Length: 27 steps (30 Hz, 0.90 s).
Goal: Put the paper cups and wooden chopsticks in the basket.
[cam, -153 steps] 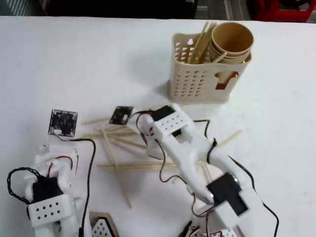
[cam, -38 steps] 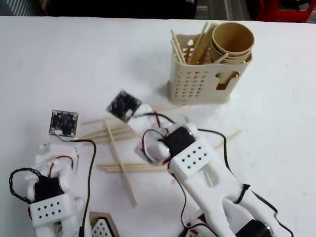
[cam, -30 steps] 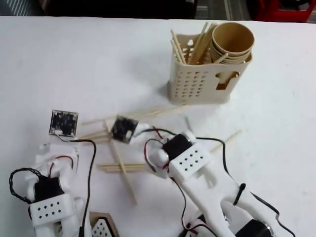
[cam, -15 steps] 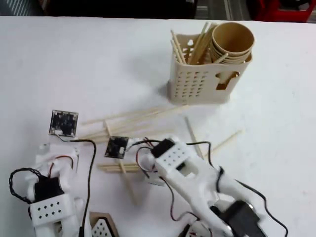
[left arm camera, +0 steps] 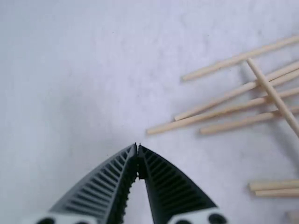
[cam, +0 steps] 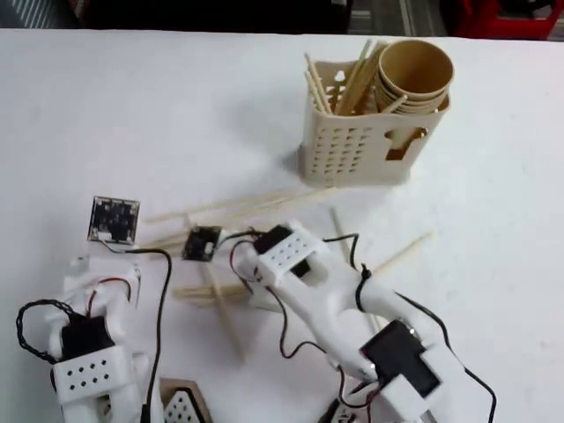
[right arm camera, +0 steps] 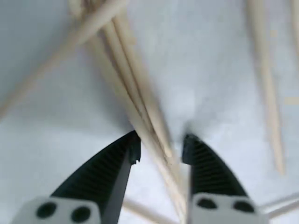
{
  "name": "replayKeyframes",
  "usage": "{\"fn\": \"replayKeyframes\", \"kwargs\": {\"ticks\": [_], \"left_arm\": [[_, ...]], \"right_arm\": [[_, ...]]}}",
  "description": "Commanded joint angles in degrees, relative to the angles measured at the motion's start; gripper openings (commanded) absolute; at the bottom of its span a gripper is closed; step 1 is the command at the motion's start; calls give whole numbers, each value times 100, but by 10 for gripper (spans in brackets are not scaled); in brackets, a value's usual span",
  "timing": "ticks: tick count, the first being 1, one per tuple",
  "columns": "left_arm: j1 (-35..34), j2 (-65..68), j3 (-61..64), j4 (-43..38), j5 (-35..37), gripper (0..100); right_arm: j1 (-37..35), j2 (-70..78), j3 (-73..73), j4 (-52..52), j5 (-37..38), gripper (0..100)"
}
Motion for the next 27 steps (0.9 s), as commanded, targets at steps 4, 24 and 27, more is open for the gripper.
{"fn": "replayKeyframes", "kwargs": {"ticks": [4,24,27], "left_arm": [[-48,-75,-35,-123,-62,24],[-48,-75,-35,-123,-62,24],[-48,-75,-35,-123,-62,24]], "right_arm": [[-66,110,-114,75,62,19],[2035,-1182,-141,813,958,19],[2018,-1174,-79,796,958,19]]}}
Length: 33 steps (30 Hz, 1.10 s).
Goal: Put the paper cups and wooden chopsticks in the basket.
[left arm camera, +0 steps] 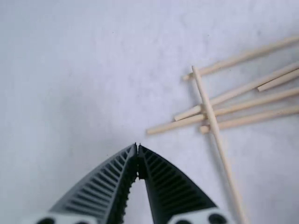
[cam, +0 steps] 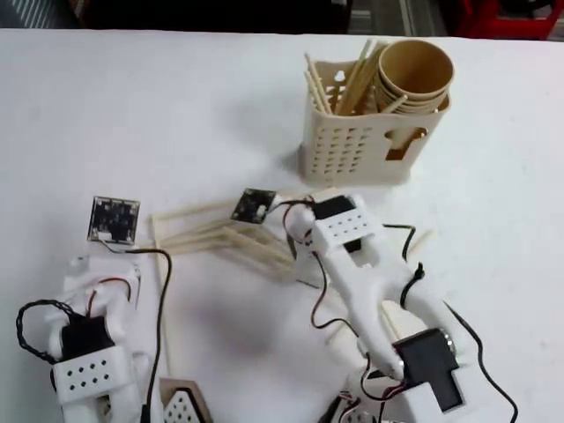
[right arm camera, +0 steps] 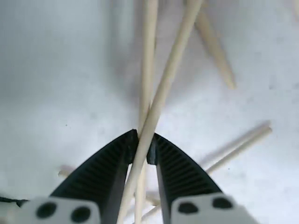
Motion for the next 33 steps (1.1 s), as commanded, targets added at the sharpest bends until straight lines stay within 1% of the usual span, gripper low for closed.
{"fn": "replayKeyframes", "kwargs": {"ticks": [1,7,17,23,27,32,33], "left_arm": [[-48,-75,-35,-123,-62,24],[-48,-75,-35,-123,-62,24],[-48,-75,-35,-123,-62,24],[-48,-75,-26,-123,-62,24],[-48,-75,-26,-123,-62,24],[-48,-75,-26,-123,-62,24],[-48,-75,-26,-123,-62,24]], "right_arm": [[31,-251,-35,31,53,19],[-66,-251,149,-356,44,19],[-84,-778,185,-119,9,19],[-338,-312,264,-207,9,25],[-400,84,264,-567,9,26],[-365,233,264,-725,9,115],[-365,224,264,-725,9,120]]}}
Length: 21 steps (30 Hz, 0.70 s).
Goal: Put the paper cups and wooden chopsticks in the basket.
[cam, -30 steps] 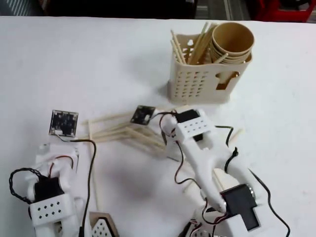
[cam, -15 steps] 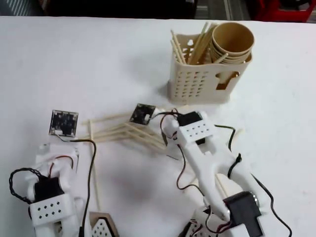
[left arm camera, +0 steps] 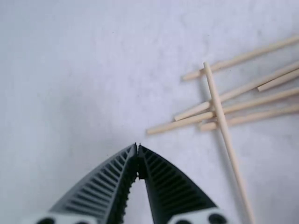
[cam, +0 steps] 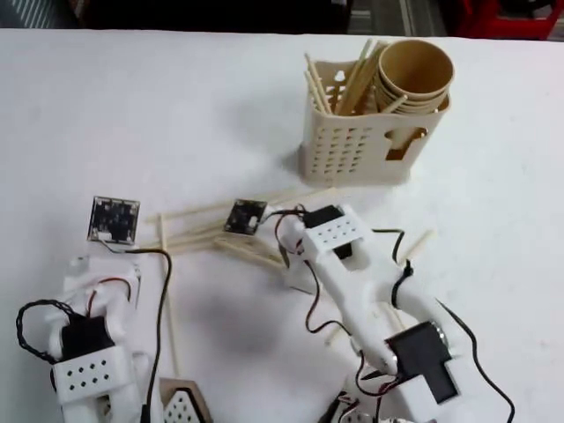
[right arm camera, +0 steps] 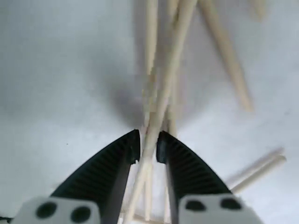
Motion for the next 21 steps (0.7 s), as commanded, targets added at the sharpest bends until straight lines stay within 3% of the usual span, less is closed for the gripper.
{"fn": "replayKeyframes", "kwargs": {"ticks": [1,14,21], "left_arm": [[-48,-75,-26,-123,-62,24],[-40,-75,-26,-123,-62,24],[-40,-75,-26,-123,-62,24]], "right_arm": [[-48,-40,-62,-66,9,120],[-75,-40,-800,699,-273,125],[-92,-22,-967,901,-404,221]]}}
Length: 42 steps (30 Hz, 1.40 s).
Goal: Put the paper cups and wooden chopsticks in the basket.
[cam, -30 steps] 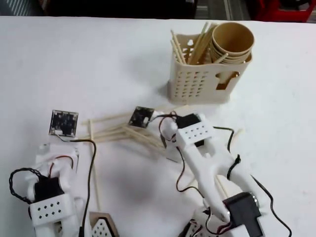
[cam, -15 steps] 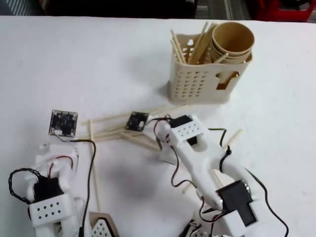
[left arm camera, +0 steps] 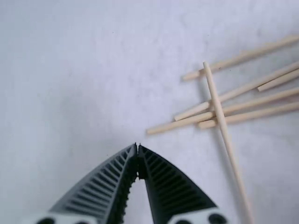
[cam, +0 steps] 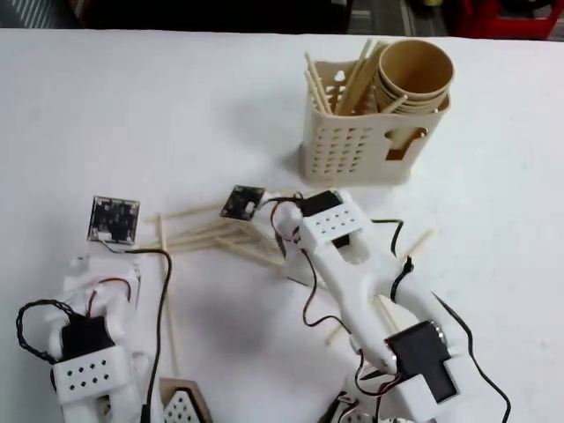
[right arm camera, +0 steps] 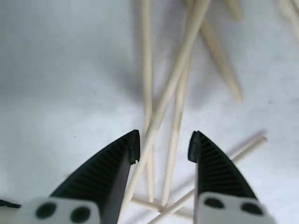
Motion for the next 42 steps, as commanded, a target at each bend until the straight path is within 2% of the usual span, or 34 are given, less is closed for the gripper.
{"fn": "replayKeyframes", "kwargs": {"ticks": [1,6,15,18,29,35,42], "left_arm": [[-31,-75,-26,-123,-62,24],[-31,-75,-26,-123,-62,24],[-40,-75,-26,-123,-62,24],[-40,-75,-26,-123,-62,24],[-40,-75,-26,-123,-62,24],[-40,-75,-26,-123,-62,24],[-31,-75,-26,-123,-62,24]], "right_arm": [[-57,4,-220,48,-62,228],[-189,22,-141,-75,-26,235],[-365,22,686,-1402,-26,241],[-365,127,695,-1367,-18,233],[-391,1138,-88,-796,-9,19],[-418,1051,-132,-646,-18,18],[-426,-409,-123,-215,-62,18]]}}
